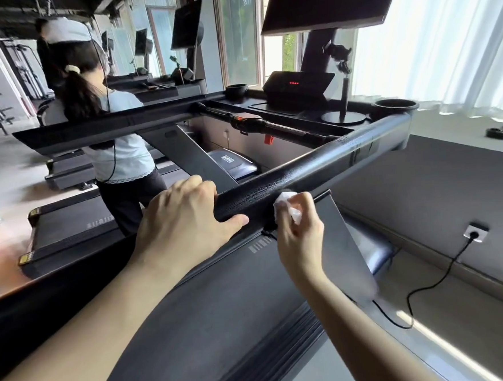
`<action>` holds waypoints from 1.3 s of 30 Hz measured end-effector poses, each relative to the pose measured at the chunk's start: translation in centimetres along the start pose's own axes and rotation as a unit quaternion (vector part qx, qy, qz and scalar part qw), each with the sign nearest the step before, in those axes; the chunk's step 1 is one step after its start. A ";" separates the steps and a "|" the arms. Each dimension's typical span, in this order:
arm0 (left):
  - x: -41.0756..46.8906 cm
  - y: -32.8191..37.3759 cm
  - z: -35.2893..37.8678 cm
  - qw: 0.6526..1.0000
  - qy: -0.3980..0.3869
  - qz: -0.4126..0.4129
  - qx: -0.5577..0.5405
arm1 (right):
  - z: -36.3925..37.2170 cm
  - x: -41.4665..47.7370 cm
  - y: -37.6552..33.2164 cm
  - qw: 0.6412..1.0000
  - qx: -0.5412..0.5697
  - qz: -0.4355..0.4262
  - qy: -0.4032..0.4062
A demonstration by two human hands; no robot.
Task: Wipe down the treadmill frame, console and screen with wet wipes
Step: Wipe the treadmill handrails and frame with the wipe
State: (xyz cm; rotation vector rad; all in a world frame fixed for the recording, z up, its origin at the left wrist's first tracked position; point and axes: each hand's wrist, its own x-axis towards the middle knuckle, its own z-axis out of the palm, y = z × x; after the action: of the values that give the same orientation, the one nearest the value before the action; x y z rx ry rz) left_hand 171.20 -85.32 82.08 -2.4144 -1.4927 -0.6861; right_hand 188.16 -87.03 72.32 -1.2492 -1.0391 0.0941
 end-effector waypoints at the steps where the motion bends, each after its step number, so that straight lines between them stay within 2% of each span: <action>1: 0.0 0.0 0.0 1.000 0.000 0.002 -0.001 | 0.2 -0.1 0.0 1.000 0.003 -0.015 -0.006; 3: 0.0 -0.1 0.0 1.000 0.001 0.006 -0.002 | 0.0 1.5 0.8 1.000 0.002 0.002 0.031; 6: 0.1 -0.2 0.1 1.000 0.004 0.011 0.001 | -1.3 5.8 2.6 0.989 -0.002 0.073 0.126; 9: 0.1 -0.2 0.2 1.000 0.004 0.013 0.006 | -1.7 7.3 2.8 0.984 -0.034 0.095 0.150; 11: 0.2 -0.2 0.2 1.000 0.006 0.013 0.006 | -0.7 5.2 1.8 0.991 -0.033 0.051 0.121; 14: 0.1 -0.3 0.3 1.000 0.012 0.016 0.008 | 0.0 1.6 0.6 0.998 -0.045 -0.045 0.014; 15: 0.1 -0.3 0.3 1.000 0.012 0.016 0.007 | -0.2 1.7 0.8 0.996 -0.057 -0.061 0.006; 19: 0.1 -0.2 0.3 1.000 0.016 0.013 0.004 | -1.9 7.0 2.5 0.990 -0.048 0.024 0.132; 21: 0.0 -0.2 0.3 1.000 0.013 0.012 0.003 | -2.0 7.5 2.2 0.984 -0.057 0.042 0.166; 22: 0.1 -0.2 0.3 1.000 0.011 0.011 0.004 | -1.5 6.7 1.5 0.985 -0.057 0.023 0.162; 24: 0.1 -0.2 0.3 1.000 0.012 0.011 0.006 | -0.6 4.3 0.1 0.990 -0.071 -0.072 0.095; 26: 0.1 -0.3 0.3 1.000 0.015 0.011 0.007 | -0.6 3.1 -0.2 0.976 -0.114 -0.185 0.011; 27: 0.1 -0.3 0.3 1.000 0.015 0.011 0.008 | -0.9 3.7 -0.1 0.969 -0.128 -0.212 -0.007; 29: 0.0 -0.3 0.4 1.000 0.014 0.012 0.010 | -1.8 6.3 0.5 0.968 -0.156 -0.198 0.003; 32: 0.0 -0.3 0.3 1.000 0.013 0.013 0.009 | -3.5 10.0 1.4 0.968 -0.220 -0.114 0.041; 34: 0.1 -0.3 0.4 1.000 0.014 0.017 0.010 | -3.2 9.8 0.9 0.961 -0.254 -0.103 0.048; 39: 0.1 -0.3 0.4 1.000 0.020 0.022 0.004 | -2.2 5.6 -0.5 0.950 -0.199 -0.234 -0.058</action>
State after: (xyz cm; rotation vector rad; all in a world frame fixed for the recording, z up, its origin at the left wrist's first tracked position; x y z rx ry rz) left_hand 171.08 -84.97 81.78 -2.4056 -1.4213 -0.7135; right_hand 192.56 -85.65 76.16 -1.3295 -1.4833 -0.4319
